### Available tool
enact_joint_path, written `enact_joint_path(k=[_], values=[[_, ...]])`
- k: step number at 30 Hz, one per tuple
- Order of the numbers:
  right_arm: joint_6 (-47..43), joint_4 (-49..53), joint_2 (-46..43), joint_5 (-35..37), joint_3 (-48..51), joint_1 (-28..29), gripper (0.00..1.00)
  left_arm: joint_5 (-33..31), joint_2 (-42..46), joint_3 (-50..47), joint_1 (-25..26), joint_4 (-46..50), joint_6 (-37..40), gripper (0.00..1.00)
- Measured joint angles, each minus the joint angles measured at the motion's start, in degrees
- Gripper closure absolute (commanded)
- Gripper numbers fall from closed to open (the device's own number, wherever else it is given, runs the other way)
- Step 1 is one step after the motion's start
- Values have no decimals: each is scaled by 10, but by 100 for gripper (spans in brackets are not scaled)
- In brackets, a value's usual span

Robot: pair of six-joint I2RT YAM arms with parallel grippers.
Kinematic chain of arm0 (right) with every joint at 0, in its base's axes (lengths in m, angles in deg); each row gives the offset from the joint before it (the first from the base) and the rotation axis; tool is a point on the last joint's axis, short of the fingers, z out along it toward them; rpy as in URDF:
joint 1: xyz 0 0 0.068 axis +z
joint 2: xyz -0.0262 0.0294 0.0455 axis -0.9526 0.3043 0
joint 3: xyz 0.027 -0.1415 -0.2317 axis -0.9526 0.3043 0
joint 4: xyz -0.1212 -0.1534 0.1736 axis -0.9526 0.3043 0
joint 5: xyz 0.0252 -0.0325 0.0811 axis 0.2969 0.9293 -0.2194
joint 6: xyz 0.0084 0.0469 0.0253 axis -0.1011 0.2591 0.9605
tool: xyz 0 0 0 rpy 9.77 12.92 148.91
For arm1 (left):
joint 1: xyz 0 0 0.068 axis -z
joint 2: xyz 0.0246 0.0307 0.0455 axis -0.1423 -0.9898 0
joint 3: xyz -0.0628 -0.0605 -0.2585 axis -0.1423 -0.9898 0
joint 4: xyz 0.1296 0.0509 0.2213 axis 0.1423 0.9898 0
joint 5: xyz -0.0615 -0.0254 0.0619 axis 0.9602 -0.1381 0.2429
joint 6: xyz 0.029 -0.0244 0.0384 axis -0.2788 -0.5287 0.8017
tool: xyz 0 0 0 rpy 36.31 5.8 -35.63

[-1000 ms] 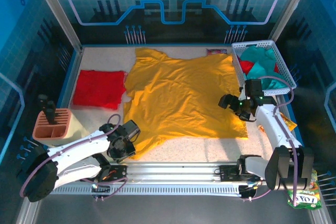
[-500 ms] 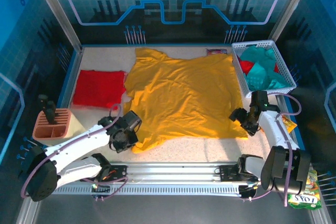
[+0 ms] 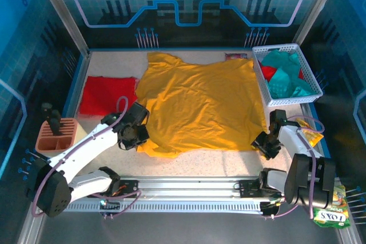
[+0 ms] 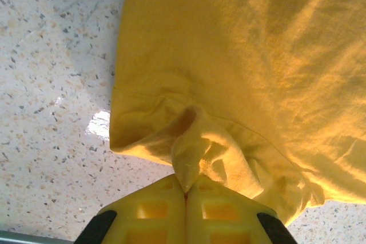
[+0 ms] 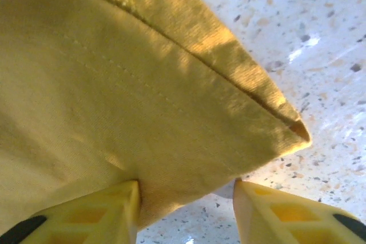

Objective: Fold and stack the t-shirts

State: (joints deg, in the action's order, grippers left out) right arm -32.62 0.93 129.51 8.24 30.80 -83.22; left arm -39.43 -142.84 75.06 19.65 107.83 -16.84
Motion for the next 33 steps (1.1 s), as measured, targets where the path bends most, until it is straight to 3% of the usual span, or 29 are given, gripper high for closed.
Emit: enact_joint_path(k=[10, 20, 25, 30, 33], values=[[-16, -12, 30, -6, -18, 0, 99, 0, -2, 11, -26, 0, 38, 100], [-30, -83, 57, -70, -59, 18, 99, -12, 3, 47, -68, 26, 85, 100], [-49, -89, 109, -90, -122, 46, 84, -15, 8, 52, -88, 35, 104, 100], [-78, -84, 136, -89, -166, 53, 37, -15, 9, 52, -89, 37, 107, 100], [-94, -78, 122, -82, -167, 52, 19, -15, 11, 51, -89, 37, 107, 100]])
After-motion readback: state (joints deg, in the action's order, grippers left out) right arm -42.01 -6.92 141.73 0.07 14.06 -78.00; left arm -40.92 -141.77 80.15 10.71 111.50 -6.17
